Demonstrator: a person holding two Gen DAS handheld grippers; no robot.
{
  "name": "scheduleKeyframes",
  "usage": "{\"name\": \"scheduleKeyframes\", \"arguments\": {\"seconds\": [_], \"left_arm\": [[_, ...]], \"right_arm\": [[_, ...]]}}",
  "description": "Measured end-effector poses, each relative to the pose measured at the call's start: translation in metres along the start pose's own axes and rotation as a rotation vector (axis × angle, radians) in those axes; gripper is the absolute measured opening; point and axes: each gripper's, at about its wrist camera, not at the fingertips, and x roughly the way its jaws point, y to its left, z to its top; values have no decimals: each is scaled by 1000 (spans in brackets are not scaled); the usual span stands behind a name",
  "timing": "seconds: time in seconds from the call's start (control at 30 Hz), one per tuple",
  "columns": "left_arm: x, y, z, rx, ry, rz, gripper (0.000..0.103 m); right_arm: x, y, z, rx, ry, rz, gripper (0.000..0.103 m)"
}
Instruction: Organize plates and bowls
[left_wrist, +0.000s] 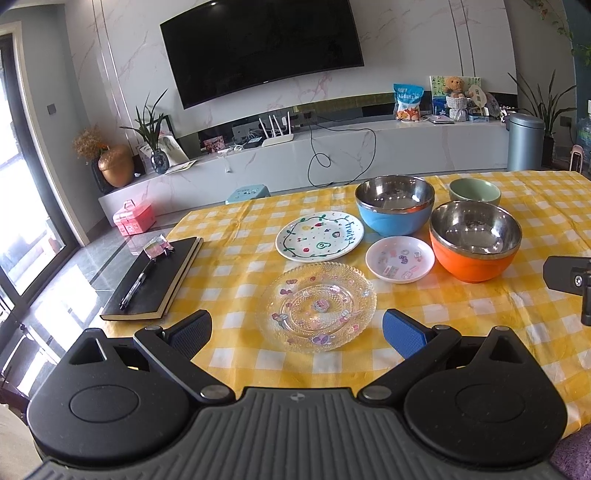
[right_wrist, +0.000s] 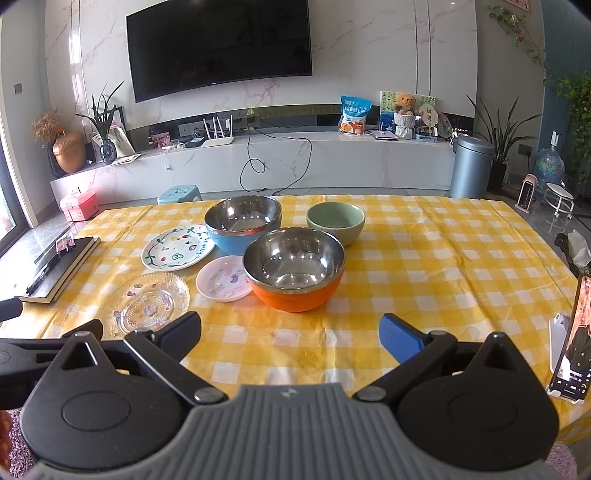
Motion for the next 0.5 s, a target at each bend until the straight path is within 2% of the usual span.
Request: {"name": "scheduleKeyframes", "arguments": {"seconds": [0.27, 0.4, 0.5], "left_arm": [[9, 12, 0, -38, 55, -33, 103], [18, 25, -1, -82, 58, -74, 103], [26, 37, -2, -127, 74, -98, 103]], "right_arm": [[8, 8, -4, -5, -26, 93, 100], [11, 8, -15, 15, -115, 159, 100], [26, 13, -13, -1, -74, 158, 100]]}}
